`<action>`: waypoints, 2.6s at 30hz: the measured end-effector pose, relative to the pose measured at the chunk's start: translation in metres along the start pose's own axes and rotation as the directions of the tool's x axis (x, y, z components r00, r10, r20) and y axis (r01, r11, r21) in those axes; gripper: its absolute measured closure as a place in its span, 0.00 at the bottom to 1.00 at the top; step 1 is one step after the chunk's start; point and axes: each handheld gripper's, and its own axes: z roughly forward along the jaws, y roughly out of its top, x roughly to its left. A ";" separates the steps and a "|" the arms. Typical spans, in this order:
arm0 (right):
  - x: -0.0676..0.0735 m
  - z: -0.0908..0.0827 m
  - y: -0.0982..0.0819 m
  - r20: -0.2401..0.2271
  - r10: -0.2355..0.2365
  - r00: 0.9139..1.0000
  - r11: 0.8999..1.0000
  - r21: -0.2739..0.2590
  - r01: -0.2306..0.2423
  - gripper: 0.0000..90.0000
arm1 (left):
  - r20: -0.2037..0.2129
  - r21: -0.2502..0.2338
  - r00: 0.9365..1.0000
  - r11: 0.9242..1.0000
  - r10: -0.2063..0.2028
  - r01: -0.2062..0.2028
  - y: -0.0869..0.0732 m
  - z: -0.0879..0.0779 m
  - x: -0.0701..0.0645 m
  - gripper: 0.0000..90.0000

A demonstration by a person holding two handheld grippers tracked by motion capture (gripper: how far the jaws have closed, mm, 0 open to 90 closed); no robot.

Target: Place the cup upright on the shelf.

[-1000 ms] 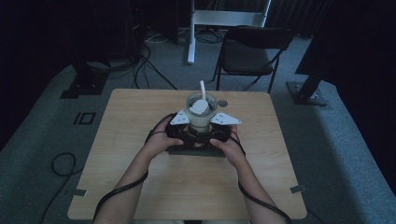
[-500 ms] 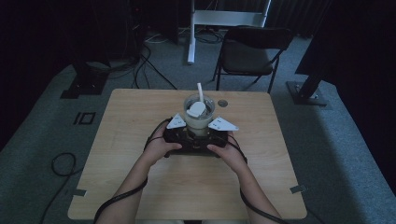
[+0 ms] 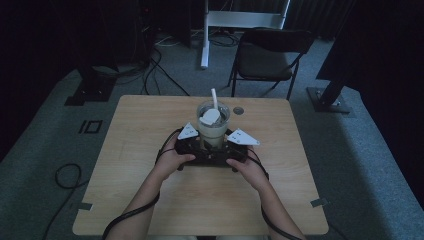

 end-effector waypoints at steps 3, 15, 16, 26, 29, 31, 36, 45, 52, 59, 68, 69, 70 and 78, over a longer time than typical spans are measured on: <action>-0.001 -0.006 0.000 0.000 0.001 1.000 1.000 0.002 -0.001 0.10 | -0.009 -0.003 1.000 1.000 -0.006 0.006 0.000 -0.001 -0.002 0.06; -0.009 -0.039 0.001 0.041 0.050 0.998 0.998 -0.028 -0.049 0.10 | -0.020 -0.065 0.999 0.998 -0.025 0.023 0.006 -0.011 -0.010 0.06; -0.010 -0.041 0.001 0.045 0.047 0.998 0.999 -0.029 -0.046 0.10 | -0.023 -0.080 0.999 0.996 -0.036 0.034 0.007 -0.013 -0.011 0.06; -0.019 -0.066 -0.002 0.085 0.040 0.996 0.998 -0.042 -0.037 0.10 | -0.059 -0.099 0.998 0.995 -0.033 0.027 0.013 -0.030 -0.014 0.06; -0.022 -0.073 -0.002 0.095 0.043 0.995 0.998 -0.043 -0.039 0.10 | -0.073 -0.101 0.997 0.995 -0.034 0.026 0.011 -0.035 -0.013 0.06; -0.024 -0.078 -0.002 0.108 0.040 0.993 0.998 -0.042 -0.036 0.10 | -0.078 -0.104 0.996 0.994 -0.039 0.031 0.009 -0.040 -0.013 0.06; -0.031 -0.089 -0.004 0.133 0.049 0.990 0.998 -0.047 -0.043 0.10 | -0.076 -0.114 0.996 0.993 -0.039 0.030 0.006 -0.055 -0.013 0.06; -0.042 -0.107 -0.014 0.178 0.042 0.983 0.999 -0.030 -0.037 0.10 | -0.118 -0.138 0.991 0.989 -0.066 0.049 -0.008 -0.082 -0.009 0.06; -0.051 -0.122 -0.022 0.215 0.053 0.975 0.999 -0.021 -0.050 0.10 | -0.152 -0.160 0.985 0.985 -0.084 0.060 -0.019 -0.106 -0.002 0.06; -0.058 -0.132 -0.036 0.251 0.051 0.967 0.998 0.007 -0.055 0.10 | -0.197 -0.155 0.974 0.985 -0.111 0.081 -0.039 -0.117 0.007 0.06; -0.066 -0.146 -0.053 0.281 0.072 0.957 0.997 0.019 -0.080 0.10 | -0.245 -0.154 0.959 0.983 -0.140 0.104 -0.060 -0.141 0.015 0.06; -0.067 -0.148 -0.054 0.284 0.078 0.956 0.996 0.019 -0.087 0.10 | -0.254 -0.156 0.956 0.982 -0.147 0.110 -0.063 -0.143 0.016 0.06; -0.067 -0.149 -0.056 0.289 0.079 0.954 0.996 0.021 -0.088 0.10 | -0.261 -0.157 0.953 0.981 -0.153 0.114 -0.066 -0.146 0.017 0.06; -0.073 -0.164 -0.067 0.318 0.096 0.943 0.993 0.028 -0.111 0.10 | -0.298 -0.157 0.940 0.980 -0.168 0.125 -0.082 -0.164 0.022 0.06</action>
